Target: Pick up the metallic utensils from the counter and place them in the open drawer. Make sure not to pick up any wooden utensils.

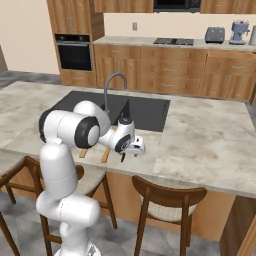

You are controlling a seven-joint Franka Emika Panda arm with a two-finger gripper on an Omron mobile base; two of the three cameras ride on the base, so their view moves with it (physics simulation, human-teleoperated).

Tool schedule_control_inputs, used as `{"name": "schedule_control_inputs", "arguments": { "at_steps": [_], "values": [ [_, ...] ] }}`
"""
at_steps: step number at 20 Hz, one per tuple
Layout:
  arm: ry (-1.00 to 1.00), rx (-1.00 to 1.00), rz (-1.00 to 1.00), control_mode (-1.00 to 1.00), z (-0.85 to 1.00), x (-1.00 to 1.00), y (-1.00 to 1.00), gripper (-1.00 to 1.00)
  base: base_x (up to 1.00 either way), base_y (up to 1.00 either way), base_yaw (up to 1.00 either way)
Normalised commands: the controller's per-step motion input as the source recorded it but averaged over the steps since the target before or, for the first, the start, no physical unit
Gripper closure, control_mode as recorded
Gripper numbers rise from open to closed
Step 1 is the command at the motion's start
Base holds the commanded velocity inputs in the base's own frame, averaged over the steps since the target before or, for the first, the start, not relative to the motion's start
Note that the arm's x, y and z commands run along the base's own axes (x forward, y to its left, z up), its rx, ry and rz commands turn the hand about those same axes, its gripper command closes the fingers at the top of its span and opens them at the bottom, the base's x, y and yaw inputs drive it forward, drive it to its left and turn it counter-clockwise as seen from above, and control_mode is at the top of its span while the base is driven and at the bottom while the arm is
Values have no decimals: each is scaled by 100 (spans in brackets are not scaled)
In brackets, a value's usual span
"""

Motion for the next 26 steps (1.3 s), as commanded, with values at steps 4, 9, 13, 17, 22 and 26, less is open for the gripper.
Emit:
{"name": "schedule_control_inputs", "arguments": {
  "at_steps": [4,9,13,17,22,26],
  "values": [
    [0,-2,1,-100,-64,0,65,100,0,0,0],
    [0,-3,3,-100,-56,0,100,100,0,0,0],
    [8,0,4,-100,-35,0,89,100,0,0,0],
    [9,1,4,-100,-26,-3,52,100,0,0,0],
    [1,-4,0,-100,-18,-27,5,100,0,0,0],
    [-4,-1,0,-100,-15,-33,-18,100,0,0,0]
  ]
}}
